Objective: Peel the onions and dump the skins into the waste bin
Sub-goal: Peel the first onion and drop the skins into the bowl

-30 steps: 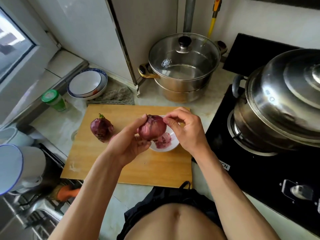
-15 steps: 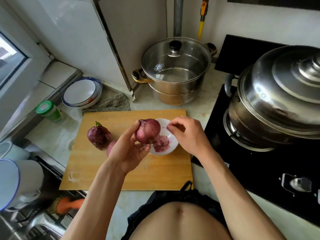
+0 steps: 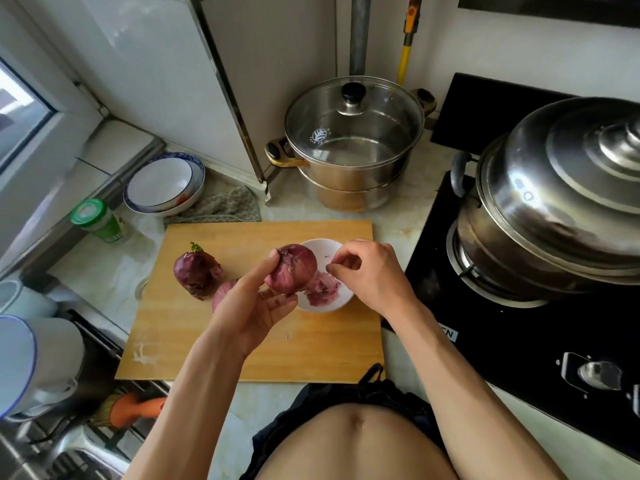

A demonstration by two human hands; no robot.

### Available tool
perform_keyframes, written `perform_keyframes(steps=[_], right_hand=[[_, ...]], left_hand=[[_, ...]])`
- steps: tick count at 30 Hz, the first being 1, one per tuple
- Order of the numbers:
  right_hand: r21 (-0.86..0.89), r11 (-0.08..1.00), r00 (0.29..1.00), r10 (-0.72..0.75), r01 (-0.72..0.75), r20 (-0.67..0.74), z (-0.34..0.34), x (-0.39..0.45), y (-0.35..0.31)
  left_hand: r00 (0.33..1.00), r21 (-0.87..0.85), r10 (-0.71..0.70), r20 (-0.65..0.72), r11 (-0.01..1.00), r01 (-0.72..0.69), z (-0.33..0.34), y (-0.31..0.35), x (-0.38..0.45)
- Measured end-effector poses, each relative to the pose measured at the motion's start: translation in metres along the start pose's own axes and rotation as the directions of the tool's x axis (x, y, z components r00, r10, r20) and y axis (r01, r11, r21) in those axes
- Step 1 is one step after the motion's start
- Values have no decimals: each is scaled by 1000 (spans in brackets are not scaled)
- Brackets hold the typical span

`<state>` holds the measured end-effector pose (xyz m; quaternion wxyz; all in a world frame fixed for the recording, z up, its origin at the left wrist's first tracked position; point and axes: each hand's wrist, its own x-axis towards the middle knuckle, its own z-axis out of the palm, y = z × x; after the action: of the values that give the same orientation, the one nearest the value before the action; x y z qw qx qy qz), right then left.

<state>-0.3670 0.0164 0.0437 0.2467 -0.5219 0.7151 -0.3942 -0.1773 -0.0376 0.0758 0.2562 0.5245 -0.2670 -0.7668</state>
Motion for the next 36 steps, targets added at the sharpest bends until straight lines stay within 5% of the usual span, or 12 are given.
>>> perform_keyframes(steps=[10,19,28,36], right_hand=[[51,997,994,53,-58,91,-5,7,0],[229,966,981,79,-118,175,-13,5,-34],[260,939,940,141,-226,310,-13,2,-26],[276,922,943,196,-271,271,-7,2,-23]], left_hand=[[1000,-2,8,7,1000,-8,0,-1,3],[961,4,192,199,980,-197,-2,-7,8],[936,244,307,173,907,-342,-12,-8,11],[954,181,262,147,941,-287,-11,-7,6]])
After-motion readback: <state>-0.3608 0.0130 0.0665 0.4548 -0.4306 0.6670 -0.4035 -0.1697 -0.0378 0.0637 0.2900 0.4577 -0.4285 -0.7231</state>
